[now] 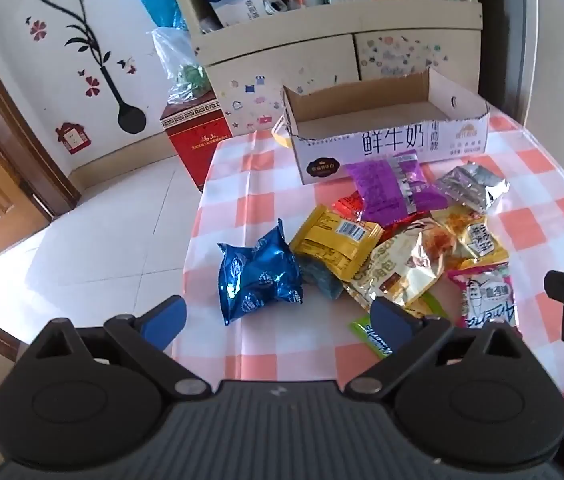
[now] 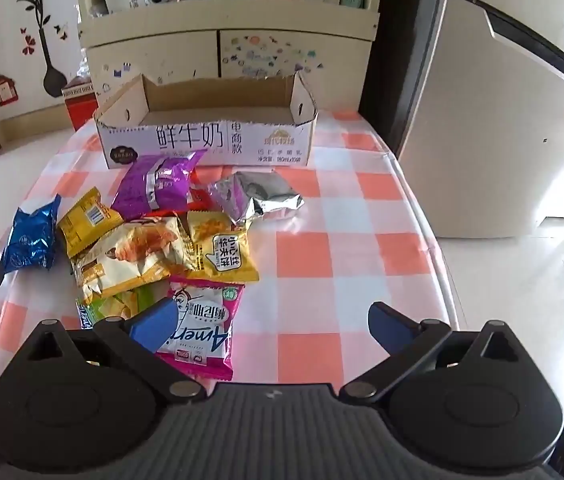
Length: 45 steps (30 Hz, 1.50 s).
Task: Organize snacks
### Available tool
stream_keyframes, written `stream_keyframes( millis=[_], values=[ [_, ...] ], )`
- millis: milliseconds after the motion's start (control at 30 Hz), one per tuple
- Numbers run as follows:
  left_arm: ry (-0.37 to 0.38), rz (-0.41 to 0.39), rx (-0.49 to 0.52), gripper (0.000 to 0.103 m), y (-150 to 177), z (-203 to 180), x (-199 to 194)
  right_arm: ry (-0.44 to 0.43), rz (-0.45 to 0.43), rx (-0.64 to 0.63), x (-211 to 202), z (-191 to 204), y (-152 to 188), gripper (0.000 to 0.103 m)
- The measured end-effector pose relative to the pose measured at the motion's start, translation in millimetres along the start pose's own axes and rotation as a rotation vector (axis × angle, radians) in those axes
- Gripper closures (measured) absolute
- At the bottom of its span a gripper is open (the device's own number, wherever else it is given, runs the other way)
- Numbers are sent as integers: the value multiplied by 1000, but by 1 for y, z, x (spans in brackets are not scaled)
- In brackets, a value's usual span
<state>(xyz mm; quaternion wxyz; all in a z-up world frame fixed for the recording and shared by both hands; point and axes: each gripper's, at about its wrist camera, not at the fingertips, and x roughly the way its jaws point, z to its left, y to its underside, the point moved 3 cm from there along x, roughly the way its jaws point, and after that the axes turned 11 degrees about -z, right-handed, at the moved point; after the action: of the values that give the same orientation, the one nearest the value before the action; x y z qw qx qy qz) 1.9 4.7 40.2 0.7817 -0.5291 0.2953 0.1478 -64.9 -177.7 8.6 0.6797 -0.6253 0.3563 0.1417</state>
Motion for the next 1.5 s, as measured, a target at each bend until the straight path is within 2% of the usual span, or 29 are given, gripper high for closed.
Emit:
stream_keyframes(
  millis=[233,300,567,1000,1500],
  values=[
    [6,37,-6,5,4,-2,19,-17,31,-27,17,8,-1,0],
    [9,47,-10,5,6,-3,23,-24,72,-54,21,11,-4,0],
    [24,74,-1,5,13,-12,31,-66,84,-90,32,15,-2,0],
    [29,77,10,5,16,-24,32,-63,68,-149,32,30,1,0],
    [-3,65,17,6,16,-24,29,-60,40,-149,32,32,0,0]
  ],
)
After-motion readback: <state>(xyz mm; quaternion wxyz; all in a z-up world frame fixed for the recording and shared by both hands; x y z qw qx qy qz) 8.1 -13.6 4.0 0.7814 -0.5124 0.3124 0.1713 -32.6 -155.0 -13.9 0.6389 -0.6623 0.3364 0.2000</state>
